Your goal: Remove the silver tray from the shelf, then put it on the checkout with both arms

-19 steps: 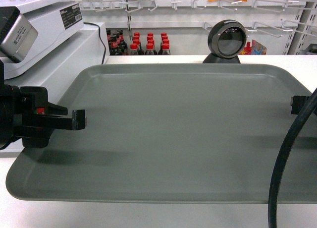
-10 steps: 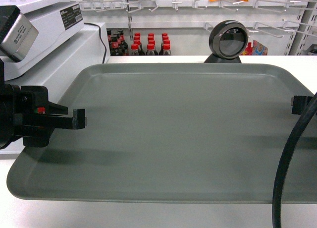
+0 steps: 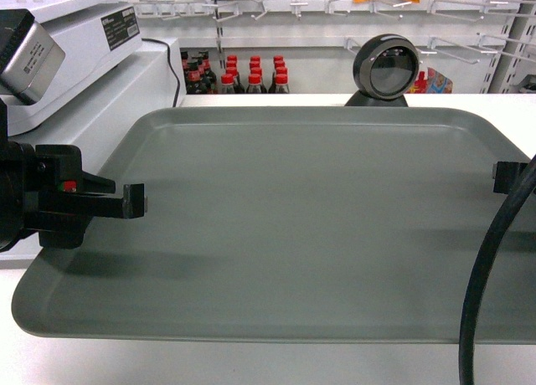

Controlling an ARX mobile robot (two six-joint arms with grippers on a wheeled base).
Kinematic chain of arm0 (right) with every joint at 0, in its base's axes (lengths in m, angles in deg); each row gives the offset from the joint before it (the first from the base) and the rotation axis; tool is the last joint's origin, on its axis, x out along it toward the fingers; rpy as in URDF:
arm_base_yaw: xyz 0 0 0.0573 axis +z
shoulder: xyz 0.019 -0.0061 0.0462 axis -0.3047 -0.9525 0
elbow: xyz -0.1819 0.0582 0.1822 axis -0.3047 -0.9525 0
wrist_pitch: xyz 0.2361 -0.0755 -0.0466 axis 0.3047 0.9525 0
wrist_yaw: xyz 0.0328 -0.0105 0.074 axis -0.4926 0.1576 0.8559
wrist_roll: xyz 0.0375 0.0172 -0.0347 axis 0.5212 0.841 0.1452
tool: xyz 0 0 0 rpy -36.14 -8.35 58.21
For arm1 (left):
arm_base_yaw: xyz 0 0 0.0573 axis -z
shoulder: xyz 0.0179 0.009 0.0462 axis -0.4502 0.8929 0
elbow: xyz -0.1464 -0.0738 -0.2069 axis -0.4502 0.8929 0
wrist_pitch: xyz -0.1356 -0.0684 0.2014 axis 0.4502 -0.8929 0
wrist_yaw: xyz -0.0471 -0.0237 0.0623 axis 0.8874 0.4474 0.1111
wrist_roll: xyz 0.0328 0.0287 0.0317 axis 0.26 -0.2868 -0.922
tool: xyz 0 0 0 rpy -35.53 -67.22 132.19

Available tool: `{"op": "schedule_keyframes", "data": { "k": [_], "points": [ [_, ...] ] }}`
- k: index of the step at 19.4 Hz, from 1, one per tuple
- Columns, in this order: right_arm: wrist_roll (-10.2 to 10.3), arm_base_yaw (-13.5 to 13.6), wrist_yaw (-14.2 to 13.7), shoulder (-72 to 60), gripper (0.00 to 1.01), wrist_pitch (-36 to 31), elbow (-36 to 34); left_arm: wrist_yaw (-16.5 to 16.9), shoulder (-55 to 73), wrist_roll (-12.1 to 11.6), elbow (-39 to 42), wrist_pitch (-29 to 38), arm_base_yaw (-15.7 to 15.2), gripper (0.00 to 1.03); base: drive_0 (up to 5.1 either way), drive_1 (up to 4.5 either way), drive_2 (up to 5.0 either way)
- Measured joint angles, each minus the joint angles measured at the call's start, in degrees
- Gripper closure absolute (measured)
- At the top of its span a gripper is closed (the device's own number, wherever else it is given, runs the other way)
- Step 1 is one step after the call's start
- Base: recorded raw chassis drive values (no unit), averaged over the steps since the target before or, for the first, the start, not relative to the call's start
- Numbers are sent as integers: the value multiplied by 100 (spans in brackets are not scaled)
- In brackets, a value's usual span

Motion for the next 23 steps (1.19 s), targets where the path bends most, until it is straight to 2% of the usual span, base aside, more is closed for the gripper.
{"op": "schedule_keyframes", "data": {
  "k": [3,4,5,6,8,9,13,15,19,23],
  "points": [
    [0,0,0,0,98,0,0,2,0,0,0,0,0,99,0,0,0],
    [2,-11,66,-17,98,-214,-35,-219,17,85,-24,-83,50,99,0,0,0],
    [-4,-48,234,-144,98,-1064,-214,-977,142,258,-129,-160,275,99,0,0,0],
    [-22,-77,273,-306,99,-1604,-267,-1847,358,435,-273,-35,452,99,0,0,0],
    [-44,-184,424,-518,99,-2173,-280,-2629,608,391,-546,186,588,99,0,0,0],
    [-42,-251,461,-581,99,-2249,-240,-2789,691,256,-702,262,647,99,0,0,0],
    [-39,-579,629,-892,99,-2129,-37,-2761,1204,-13,-1237,404,767,99,0,0,0],
    [-48,-789,826,-1034,99,-1941,24,-2686,1366,-13,-1384,404,837,99,0,0,0],
    [-293,-1174,1161,-1438,99,-1880,251,-2546,1497,293,-1613,354,1032,100,0,0,0],
    [-776,-1388,1285,-1762,99,-1666,520,-2465,1707,673,-1661,136,1220,100,0,0,0]
  ]
}}
